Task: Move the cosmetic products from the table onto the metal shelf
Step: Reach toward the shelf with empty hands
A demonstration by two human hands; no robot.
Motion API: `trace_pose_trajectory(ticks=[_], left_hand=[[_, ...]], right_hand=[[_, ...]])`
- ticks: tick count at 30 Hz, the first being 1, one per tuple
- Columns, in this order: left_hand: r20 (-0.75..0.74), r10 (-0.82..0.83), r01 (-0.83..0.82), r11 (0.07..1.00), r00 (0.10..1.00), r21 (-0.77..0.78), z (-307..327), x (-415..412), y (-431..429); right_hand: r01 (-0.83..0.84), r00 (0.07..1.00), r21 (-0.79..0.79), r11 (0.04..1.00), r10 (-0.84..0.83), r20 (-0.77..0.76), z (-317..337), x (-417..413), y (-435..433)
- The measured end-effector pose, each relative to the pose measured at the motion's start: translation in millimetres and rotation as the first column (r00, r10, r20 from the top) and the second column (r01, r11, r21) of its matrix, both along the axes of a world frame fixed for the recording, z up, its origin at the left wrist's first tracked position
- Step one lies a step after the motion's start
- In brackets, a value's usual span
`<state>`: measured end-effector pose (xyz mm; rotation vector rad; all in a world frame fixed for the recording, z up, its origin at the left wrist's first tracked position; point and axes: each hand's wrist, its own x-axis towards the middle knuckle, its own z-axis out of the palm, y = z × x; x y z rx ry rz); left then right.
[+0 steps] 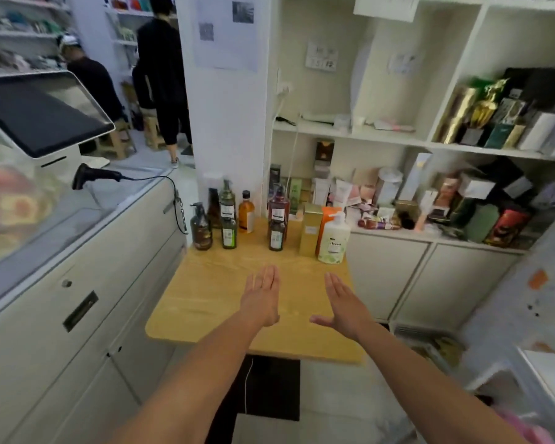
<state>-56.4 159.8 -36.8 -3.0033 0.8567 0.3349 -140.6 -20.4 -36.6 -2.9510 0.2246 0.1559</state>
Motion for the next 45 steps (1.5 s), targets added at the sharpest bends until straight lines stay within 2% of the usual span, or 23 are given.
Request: trace_pose_trajectory(ticks=[7,15,20,27,29,32,38,41,42,45], left_hand=[[0.013,-0.160,0.160,0.987,0.987,-0.012,11.2,117.7,-58.5],[-0.088,-0.297,0.294,0.955,0.951,-0.037,-10.2,171.0,-129.9],[-0.112,-0.332,0.322,0.941,0.937,-0.102,-17.9,203.5,-177.5],[-0.125,-0.388,0.368,0.917,0.913,-0.156,-41.4,236.3,-225.0],[-0.112,-0.369,0.344,0.919,0.923,-0.190,-51.6,238.2,-233.3],[-0.142,-0.325,0.283,0.926,0.935,-0.251,-57.8,236.0,-241.0],[-0.060,-0.198,0.162,0.916,0.978,-0.368,-61.9,243.9,-261.5],[-0.003,-0.176,0.161,0.911,0.984,-0.379,-64.6,247.5,-265.0],[-0.033,-0.189,0.160,0.903,0.981,-0.400,-66.3,247.3,-265.1],[-0.243,-0.228,0.065,0.841,0.943,-0.537,-72.1,241.7,-262.7]], right_hand=[[0.209,0.978,0.043,0.977,-0.210,0.020,-1.5,86.0,-51.4],[0.341,0.940,0.036,0.939,-0.341,-0.015,-14.9,125.9,-104.6],[0.368,0.929,0.037,0.929,-0.366,-0.045,-22.9,167.1,-143.2],[0.337,0.940,0.169,0.926,-0.321,-0.119,-32.8,239.2,-190.7],[0.345,0.939,0.269,0.899,-0.332,-0.094,-40.5,256.6,-200.0],[0.434,0.894,0.408,0.803,-0.439,-0.087,-50.0,271.9,-209.2],[0.477,0.860,0.520,0.709,-0.499,-0.109,-65.2,280.5,-220.5],[0.465,0.873,0.513,0.722,-0.470,-0.130,-64.1,276.9,-223.2],[0.458,0.879,0.505,0.732,-0.457,-0.134,-63.7,274.4,-222.9],[0.461,0.880,0.497,0.736,-0.452,-0.147,-65.4,263.0,-217.6]])
